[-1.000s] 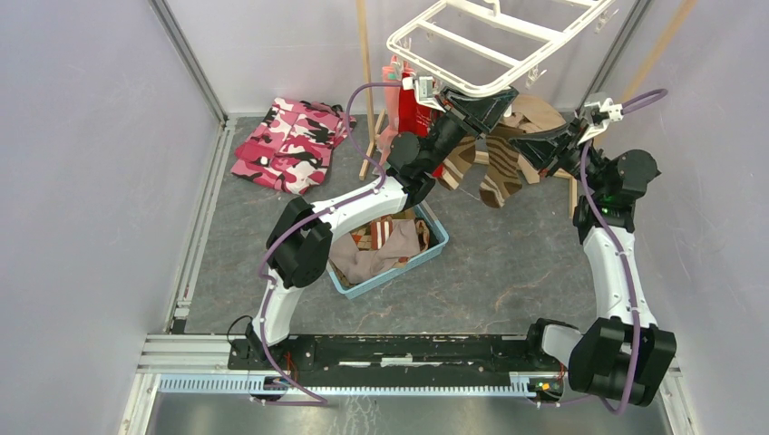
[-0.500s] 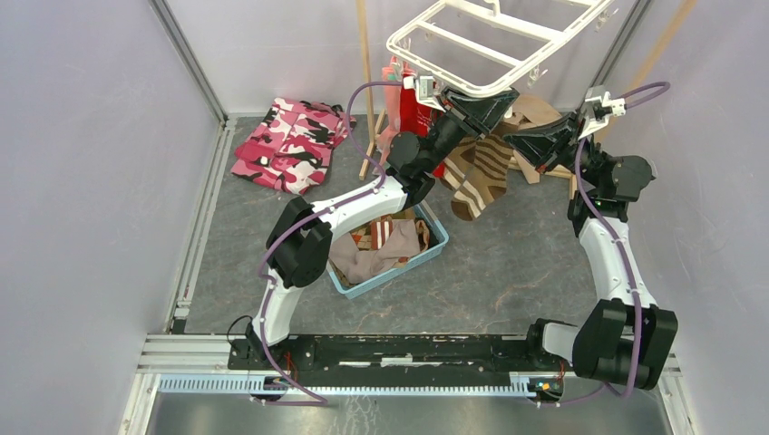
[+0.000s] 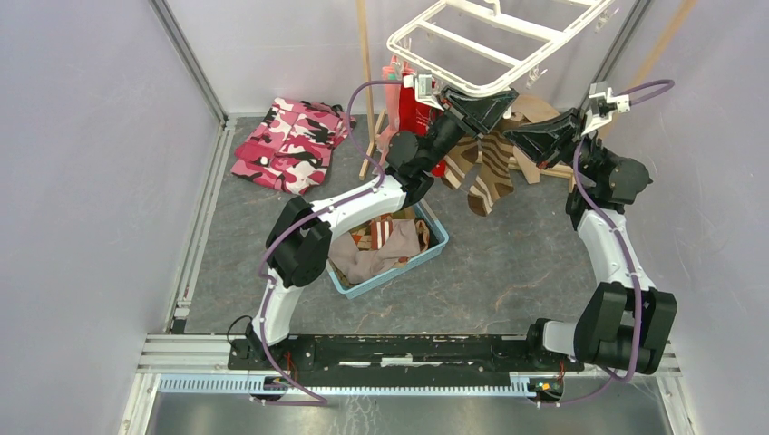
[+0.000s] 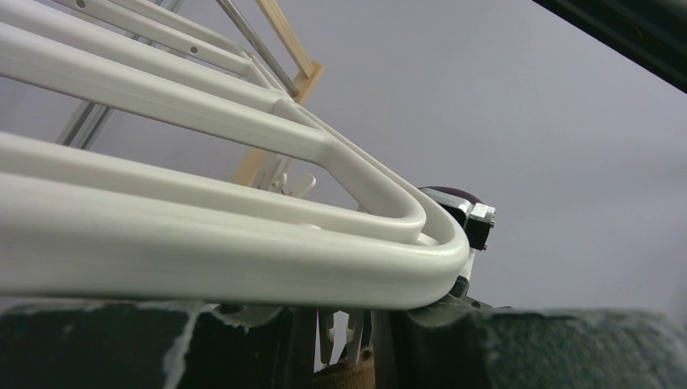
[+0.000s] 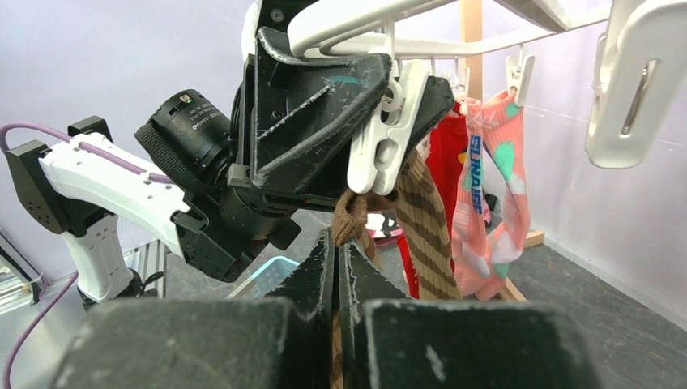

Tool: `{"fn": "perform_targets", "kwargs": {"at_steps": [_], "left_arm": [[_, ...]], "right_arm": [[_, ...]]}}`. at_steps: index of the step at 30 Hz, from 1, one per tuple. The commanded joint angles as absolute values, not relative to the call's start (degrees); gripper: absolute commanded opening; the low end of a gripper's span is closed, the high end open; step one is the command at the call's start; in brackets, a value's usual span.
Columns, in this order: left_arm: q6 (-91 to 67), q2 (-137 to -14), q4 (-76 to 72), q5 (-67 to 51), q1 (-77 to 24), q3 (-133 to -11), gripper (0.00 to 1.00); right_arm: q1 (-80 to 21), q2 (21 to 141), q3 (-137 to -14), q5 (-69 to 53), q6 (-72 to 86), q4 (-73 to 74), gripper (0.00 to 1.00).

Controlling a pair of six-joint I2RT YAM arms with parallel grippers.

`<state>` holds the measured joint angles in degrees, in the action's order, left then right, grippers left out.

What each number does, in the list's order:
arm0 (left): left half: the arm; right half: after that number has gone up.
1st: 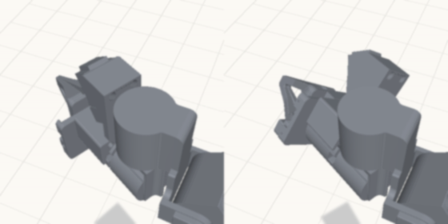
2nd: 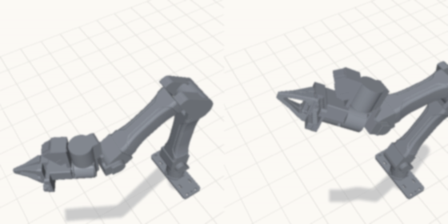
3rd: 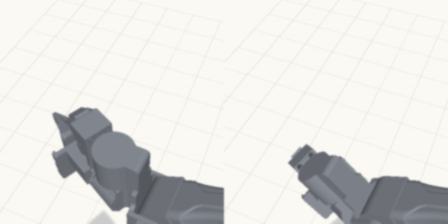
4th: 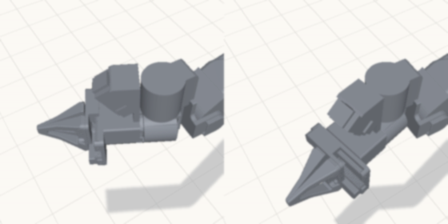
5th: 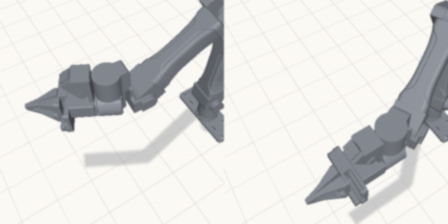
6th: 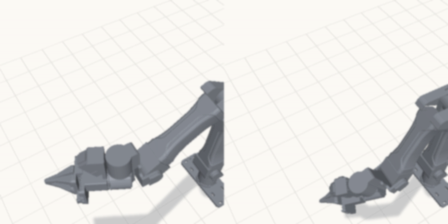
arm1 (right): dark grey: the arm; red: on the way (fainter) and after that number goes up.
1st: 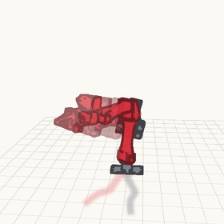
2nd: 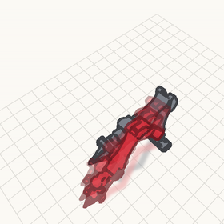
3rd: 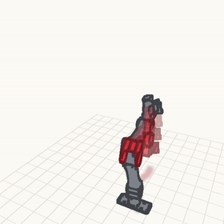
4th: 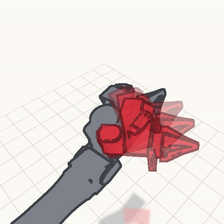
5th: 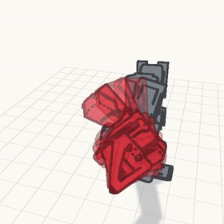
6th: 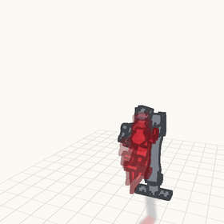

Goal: Clip the socks to the hanger
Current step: Clamp the sock onto the hanger.

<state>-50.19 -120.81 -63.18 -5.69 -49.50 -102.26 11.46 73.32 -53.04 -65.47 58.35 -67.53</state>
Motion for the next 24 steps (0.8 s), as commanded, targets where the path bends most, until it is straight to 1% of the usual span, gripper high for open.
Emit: {"fn": "perform_targets", "kwargs": {"at_steps": [1, 13, 24], "left_arm": [[-52.94, -117.29, -66.0, -6.4, -48.52, -103.89, 0.02], [-54.14, -117.77, -66.27, -7.26, -48.27, -104.16, 0.02], [-54.97, -117.96, -66.18, -7.93, -48.08, -104.33, 0.02]], "right_arm": [[11.39, 74.58, -55.59, -64.78, 62.38, -75.51, 0.0], [11.93, 77.94, -57.83, -64.42, 67.88, -82.44, 0.0], [14.38, 78.2, -57.52, -64.34, 68.06, -82.87, 0.0]]}}
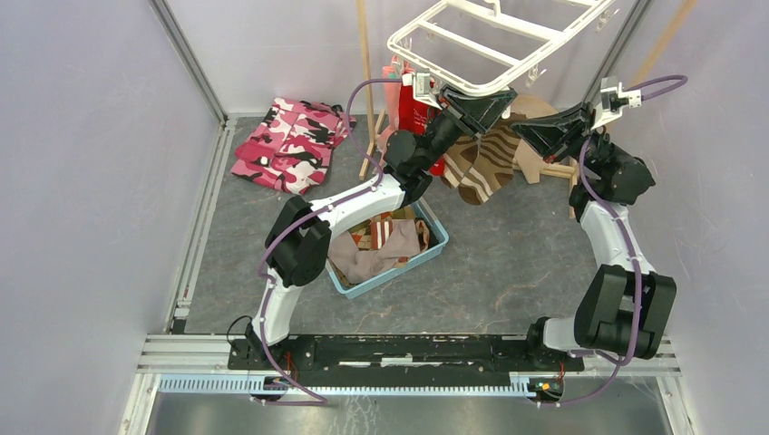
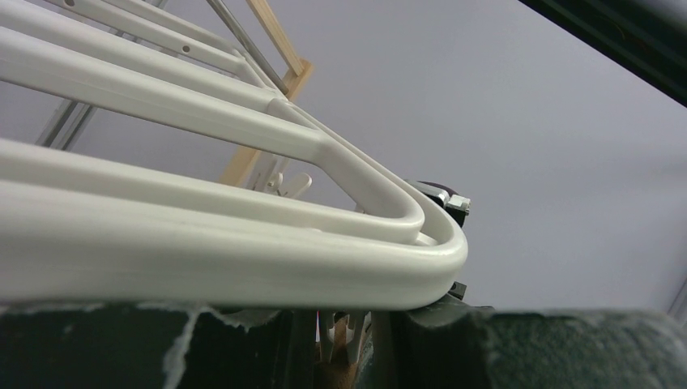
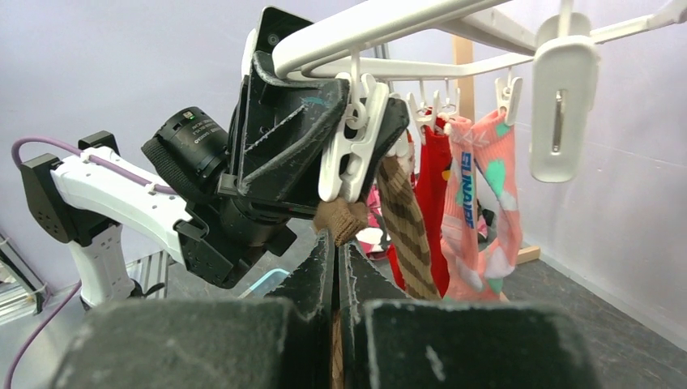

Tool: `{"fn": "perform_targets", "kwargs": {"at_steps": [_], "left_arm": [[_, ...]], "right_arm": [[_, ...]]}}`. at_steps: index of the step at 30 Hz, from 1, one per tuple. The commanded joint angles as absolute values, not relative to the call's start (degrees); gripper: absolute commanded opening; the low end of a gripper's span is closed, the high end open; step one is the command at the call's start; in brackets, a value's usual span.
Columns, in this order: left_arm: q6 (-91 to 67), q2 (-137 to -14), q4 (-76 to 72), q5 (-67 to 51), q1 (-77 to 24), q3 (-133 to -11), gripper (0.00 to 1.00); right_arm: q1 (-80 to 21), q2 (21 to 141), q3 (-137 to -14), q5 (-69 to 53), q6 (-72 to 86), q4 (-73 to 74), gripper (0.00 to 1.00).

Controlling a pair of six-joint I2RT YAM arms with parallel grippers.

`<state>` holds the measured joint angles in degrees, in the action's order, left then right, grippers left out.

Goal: Clip the socks to the hanger
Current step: Clamp the sock onto the hanger.

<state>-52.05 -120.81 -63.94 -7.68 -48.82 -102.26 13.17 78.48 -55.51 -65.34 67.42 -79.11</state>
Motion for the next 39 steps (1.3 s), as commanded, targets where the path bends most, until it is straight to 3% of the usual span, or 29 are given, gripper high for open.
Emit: {"fn": "perform_targets", "kwargs": {"at_steps": [1, 30, 39], "left_arm": [[-55.01, -117.94, -66.18, -8.06, -48.08, -104.33, 0.02], [-55.72, -119.64, -65.02, -9.22, -48.06, -107.25, 0.02], [-55.55, -119.7, -64.7, -9.32, -48.03, -107.65, 0.02]], "right_arm": [[14.45, 78.45, -57.8, -64.26, 68.32, -83.09, 0.01], [15.04, 80.25, -58.4, -62.11, 76.23, -91.67, 0.01], [15.15, 75.81, -54.93, -63.95, 65.17, -79.15, 0.01]]}}
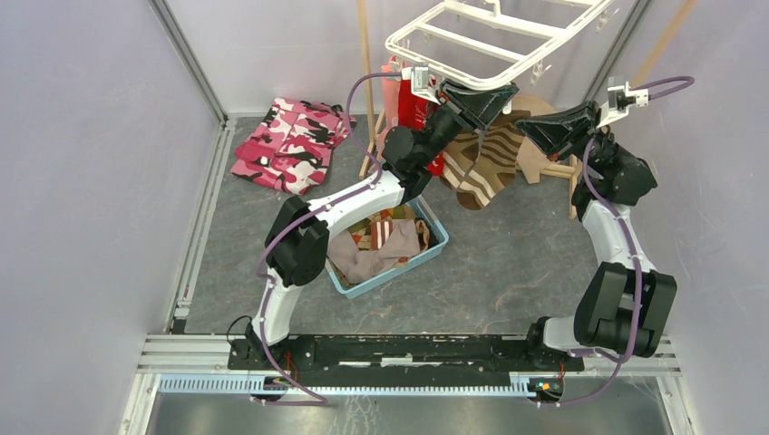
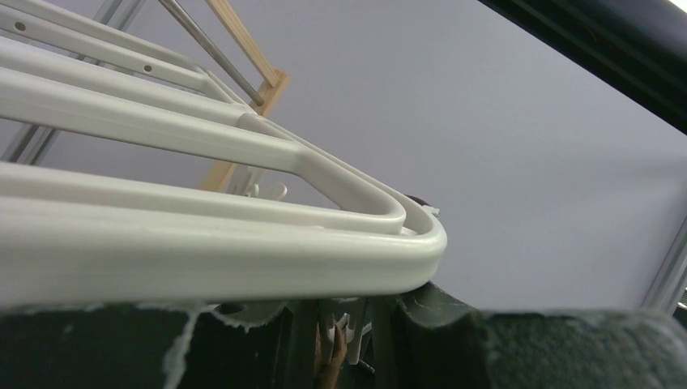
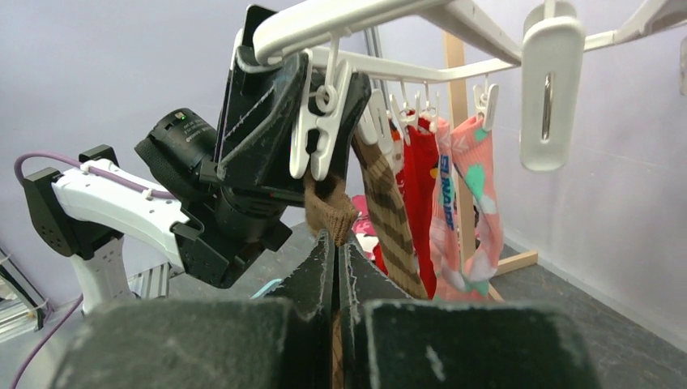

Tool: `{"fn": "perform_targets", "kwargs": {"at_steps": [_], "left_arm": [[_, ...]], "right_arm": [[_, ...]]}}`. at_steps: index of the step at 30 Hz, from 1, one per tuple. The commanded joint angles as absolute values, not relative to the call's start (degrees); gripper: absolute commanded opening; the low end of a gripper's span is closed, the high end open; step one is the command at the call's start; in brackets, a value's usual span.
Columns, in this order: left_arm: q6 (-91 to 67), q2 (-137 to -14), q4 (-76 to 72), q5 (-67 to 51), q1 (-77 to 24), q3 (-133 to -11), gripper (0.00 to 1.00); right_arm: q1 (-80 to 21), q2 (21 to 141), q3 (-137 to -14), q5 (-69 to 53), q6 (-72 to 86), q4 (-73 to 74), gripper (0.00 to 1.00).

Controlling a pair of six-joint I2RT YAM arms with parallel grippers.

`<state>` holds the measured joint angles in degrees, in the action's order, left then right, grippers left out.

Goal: Clip the socks to the hanger
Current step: Clamp the sock onto the hanger.

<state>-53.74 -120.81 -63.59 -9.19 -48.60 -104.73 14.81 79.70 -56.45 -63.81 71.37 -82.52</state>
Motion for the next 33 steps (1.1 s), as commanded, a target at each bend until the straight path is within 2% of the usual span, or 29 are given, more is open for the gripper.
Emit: {"fn": "perform_targets", "kwargs": {"at_steps": [1, 11, 17, 20, 30, 33], "left_arm": [[-55.62, -119.82, -64.69, -9.27, -48.03, -107.66, 0.02], [-57.35, -119.81, -64.76, -9.36, -47.99, -108.01, 0.02], [-58.54, -119.59, -64.99, -9.72, -47.69, -107.87, 0.02], [-59.27, -119.3, -65.3, -9.95, -47.49, -107.61, 0.02], [-60.62, -119.27, -66.07, -10.37, -46.98, -107.23, 0.02], [-60.81, -119.21, -66.26, -10.4, -46.93, -107.18, 0.02]], "right_arm": [[15.13, 75.37, -54.53, -64.74, 64.77, -79.1, 0.01], [13.35, 74.29, -55.1, -68.63, 65.95, -82.82, 0.02], [13.1, 78.29, -58.34, -69.61, 83.76, -103.81, 0.02], [13.19, 77.73, -58.23, -71.49, 85.4, -105.95, 0.02], [12.5, 66.8, -55.32, -75.83, 64.51, -81.88, 0.01], [11.42, 62.51, -55.73, -76.31, 51.5, -64.51, 0.01]]}}
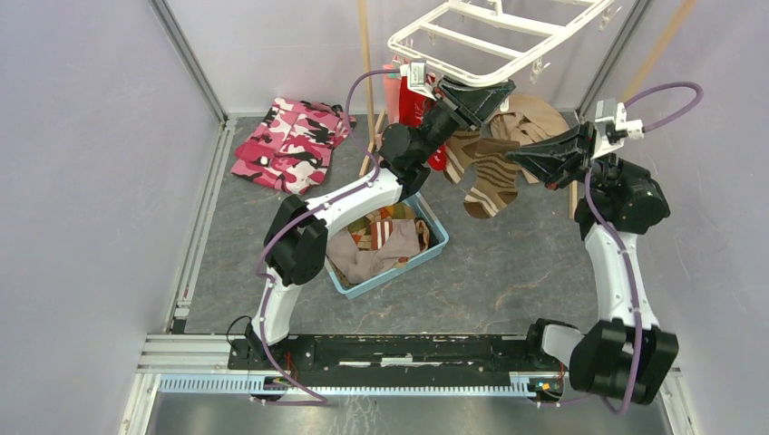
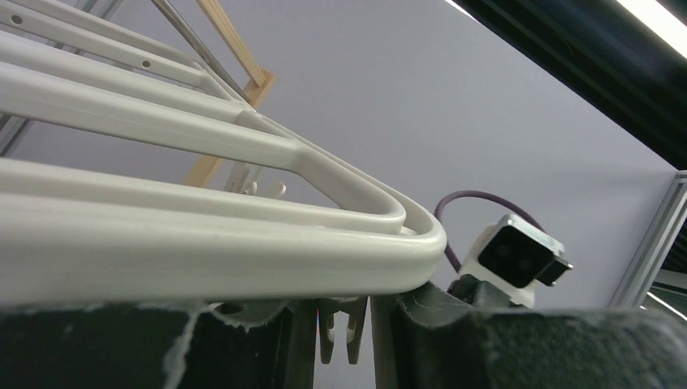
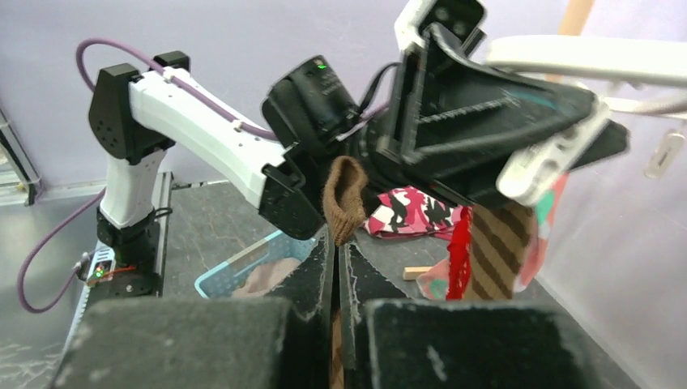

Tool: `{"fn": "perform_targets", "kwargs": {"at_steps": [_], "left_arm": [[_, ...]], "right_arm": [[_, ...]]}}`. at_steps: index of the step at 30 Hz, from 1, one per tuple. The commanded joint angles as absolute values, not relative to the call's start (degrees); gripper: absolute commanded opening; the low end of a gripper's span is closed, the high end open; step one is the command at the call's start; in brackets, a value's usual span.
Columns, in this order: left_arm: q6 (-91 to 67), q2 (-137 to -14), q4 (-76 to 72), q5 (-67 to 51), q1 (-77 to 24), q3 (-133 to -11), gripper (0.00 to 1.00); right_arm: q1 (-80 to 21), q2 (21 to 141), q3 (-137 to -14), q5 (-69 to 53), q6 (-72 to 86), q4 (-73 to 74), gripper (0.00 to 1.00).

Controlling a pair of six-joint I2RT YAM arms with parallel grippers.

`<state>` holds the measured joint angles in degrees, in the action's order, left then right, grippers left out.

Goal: Clip the socks to the hanger
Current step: Clamp the sock onto the hanger.

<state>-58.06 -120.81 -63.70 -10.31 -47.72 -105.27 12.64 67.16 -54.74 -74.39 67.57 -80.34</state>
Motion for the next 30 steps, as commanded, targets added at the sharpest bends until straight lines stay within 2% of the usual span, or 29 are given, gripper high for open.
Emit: {"fn": "perform_targets", "kwargs": {"at_steps": [1, 3, 4, 5, 9, 14, 24, 30], "left_arm": [[-60.88, -119.18, -66.27, -10.45, -46.93, -107.14, 0.02], [-61.04, -119.25, -66.44, -10.46, -46.93, -107.0, 0.02], [-61.12, -119.26, -66.51, -10.47, -46.93, -106.99, 0.02], [-61.26, -119.33, -66.65, -10.47, -46.93, -106.93, 0.02], [-61.6, -119.3, -67.08, -10.39, -46.93, -106.59, 0.02], [-61.33, -118.48, -67.14, -10.45, -46.93, -106.03, 0.02], [-61.36, -118.68, -67.15, -10.46, -46.85, -106.06, 0.02], [-61.4, -118.92, -67.06, -10.63, -46.76, -106.56, 0.02]], "right_arm": [[10.79, 61.38, -57.06, -76.29, 42.76, -53.49, 0.01], [9.27, 60.25, -62.22, -75.26, 23.23, -29.22, 0.0], [8.41, 60.99, -64.78, -74.42, 16.75, -21.62, 0.0], [7.66, 62.01, -66.22, -73.91, 16.34, -20.04, 0.0], [7.23, 66.49, -65.2, -71.02, 28.82, -32.88, 0.0], [8.59, 68.49, -63.07, -67.84, 31.11, -35.46, 0.0], [10.75, 76.88, -59.79, -66.29, 67.1, -81.54, 0.0], [11.48, 76.85, -59.09, -66.36, 69.43, -84.9, 0.0]]}}
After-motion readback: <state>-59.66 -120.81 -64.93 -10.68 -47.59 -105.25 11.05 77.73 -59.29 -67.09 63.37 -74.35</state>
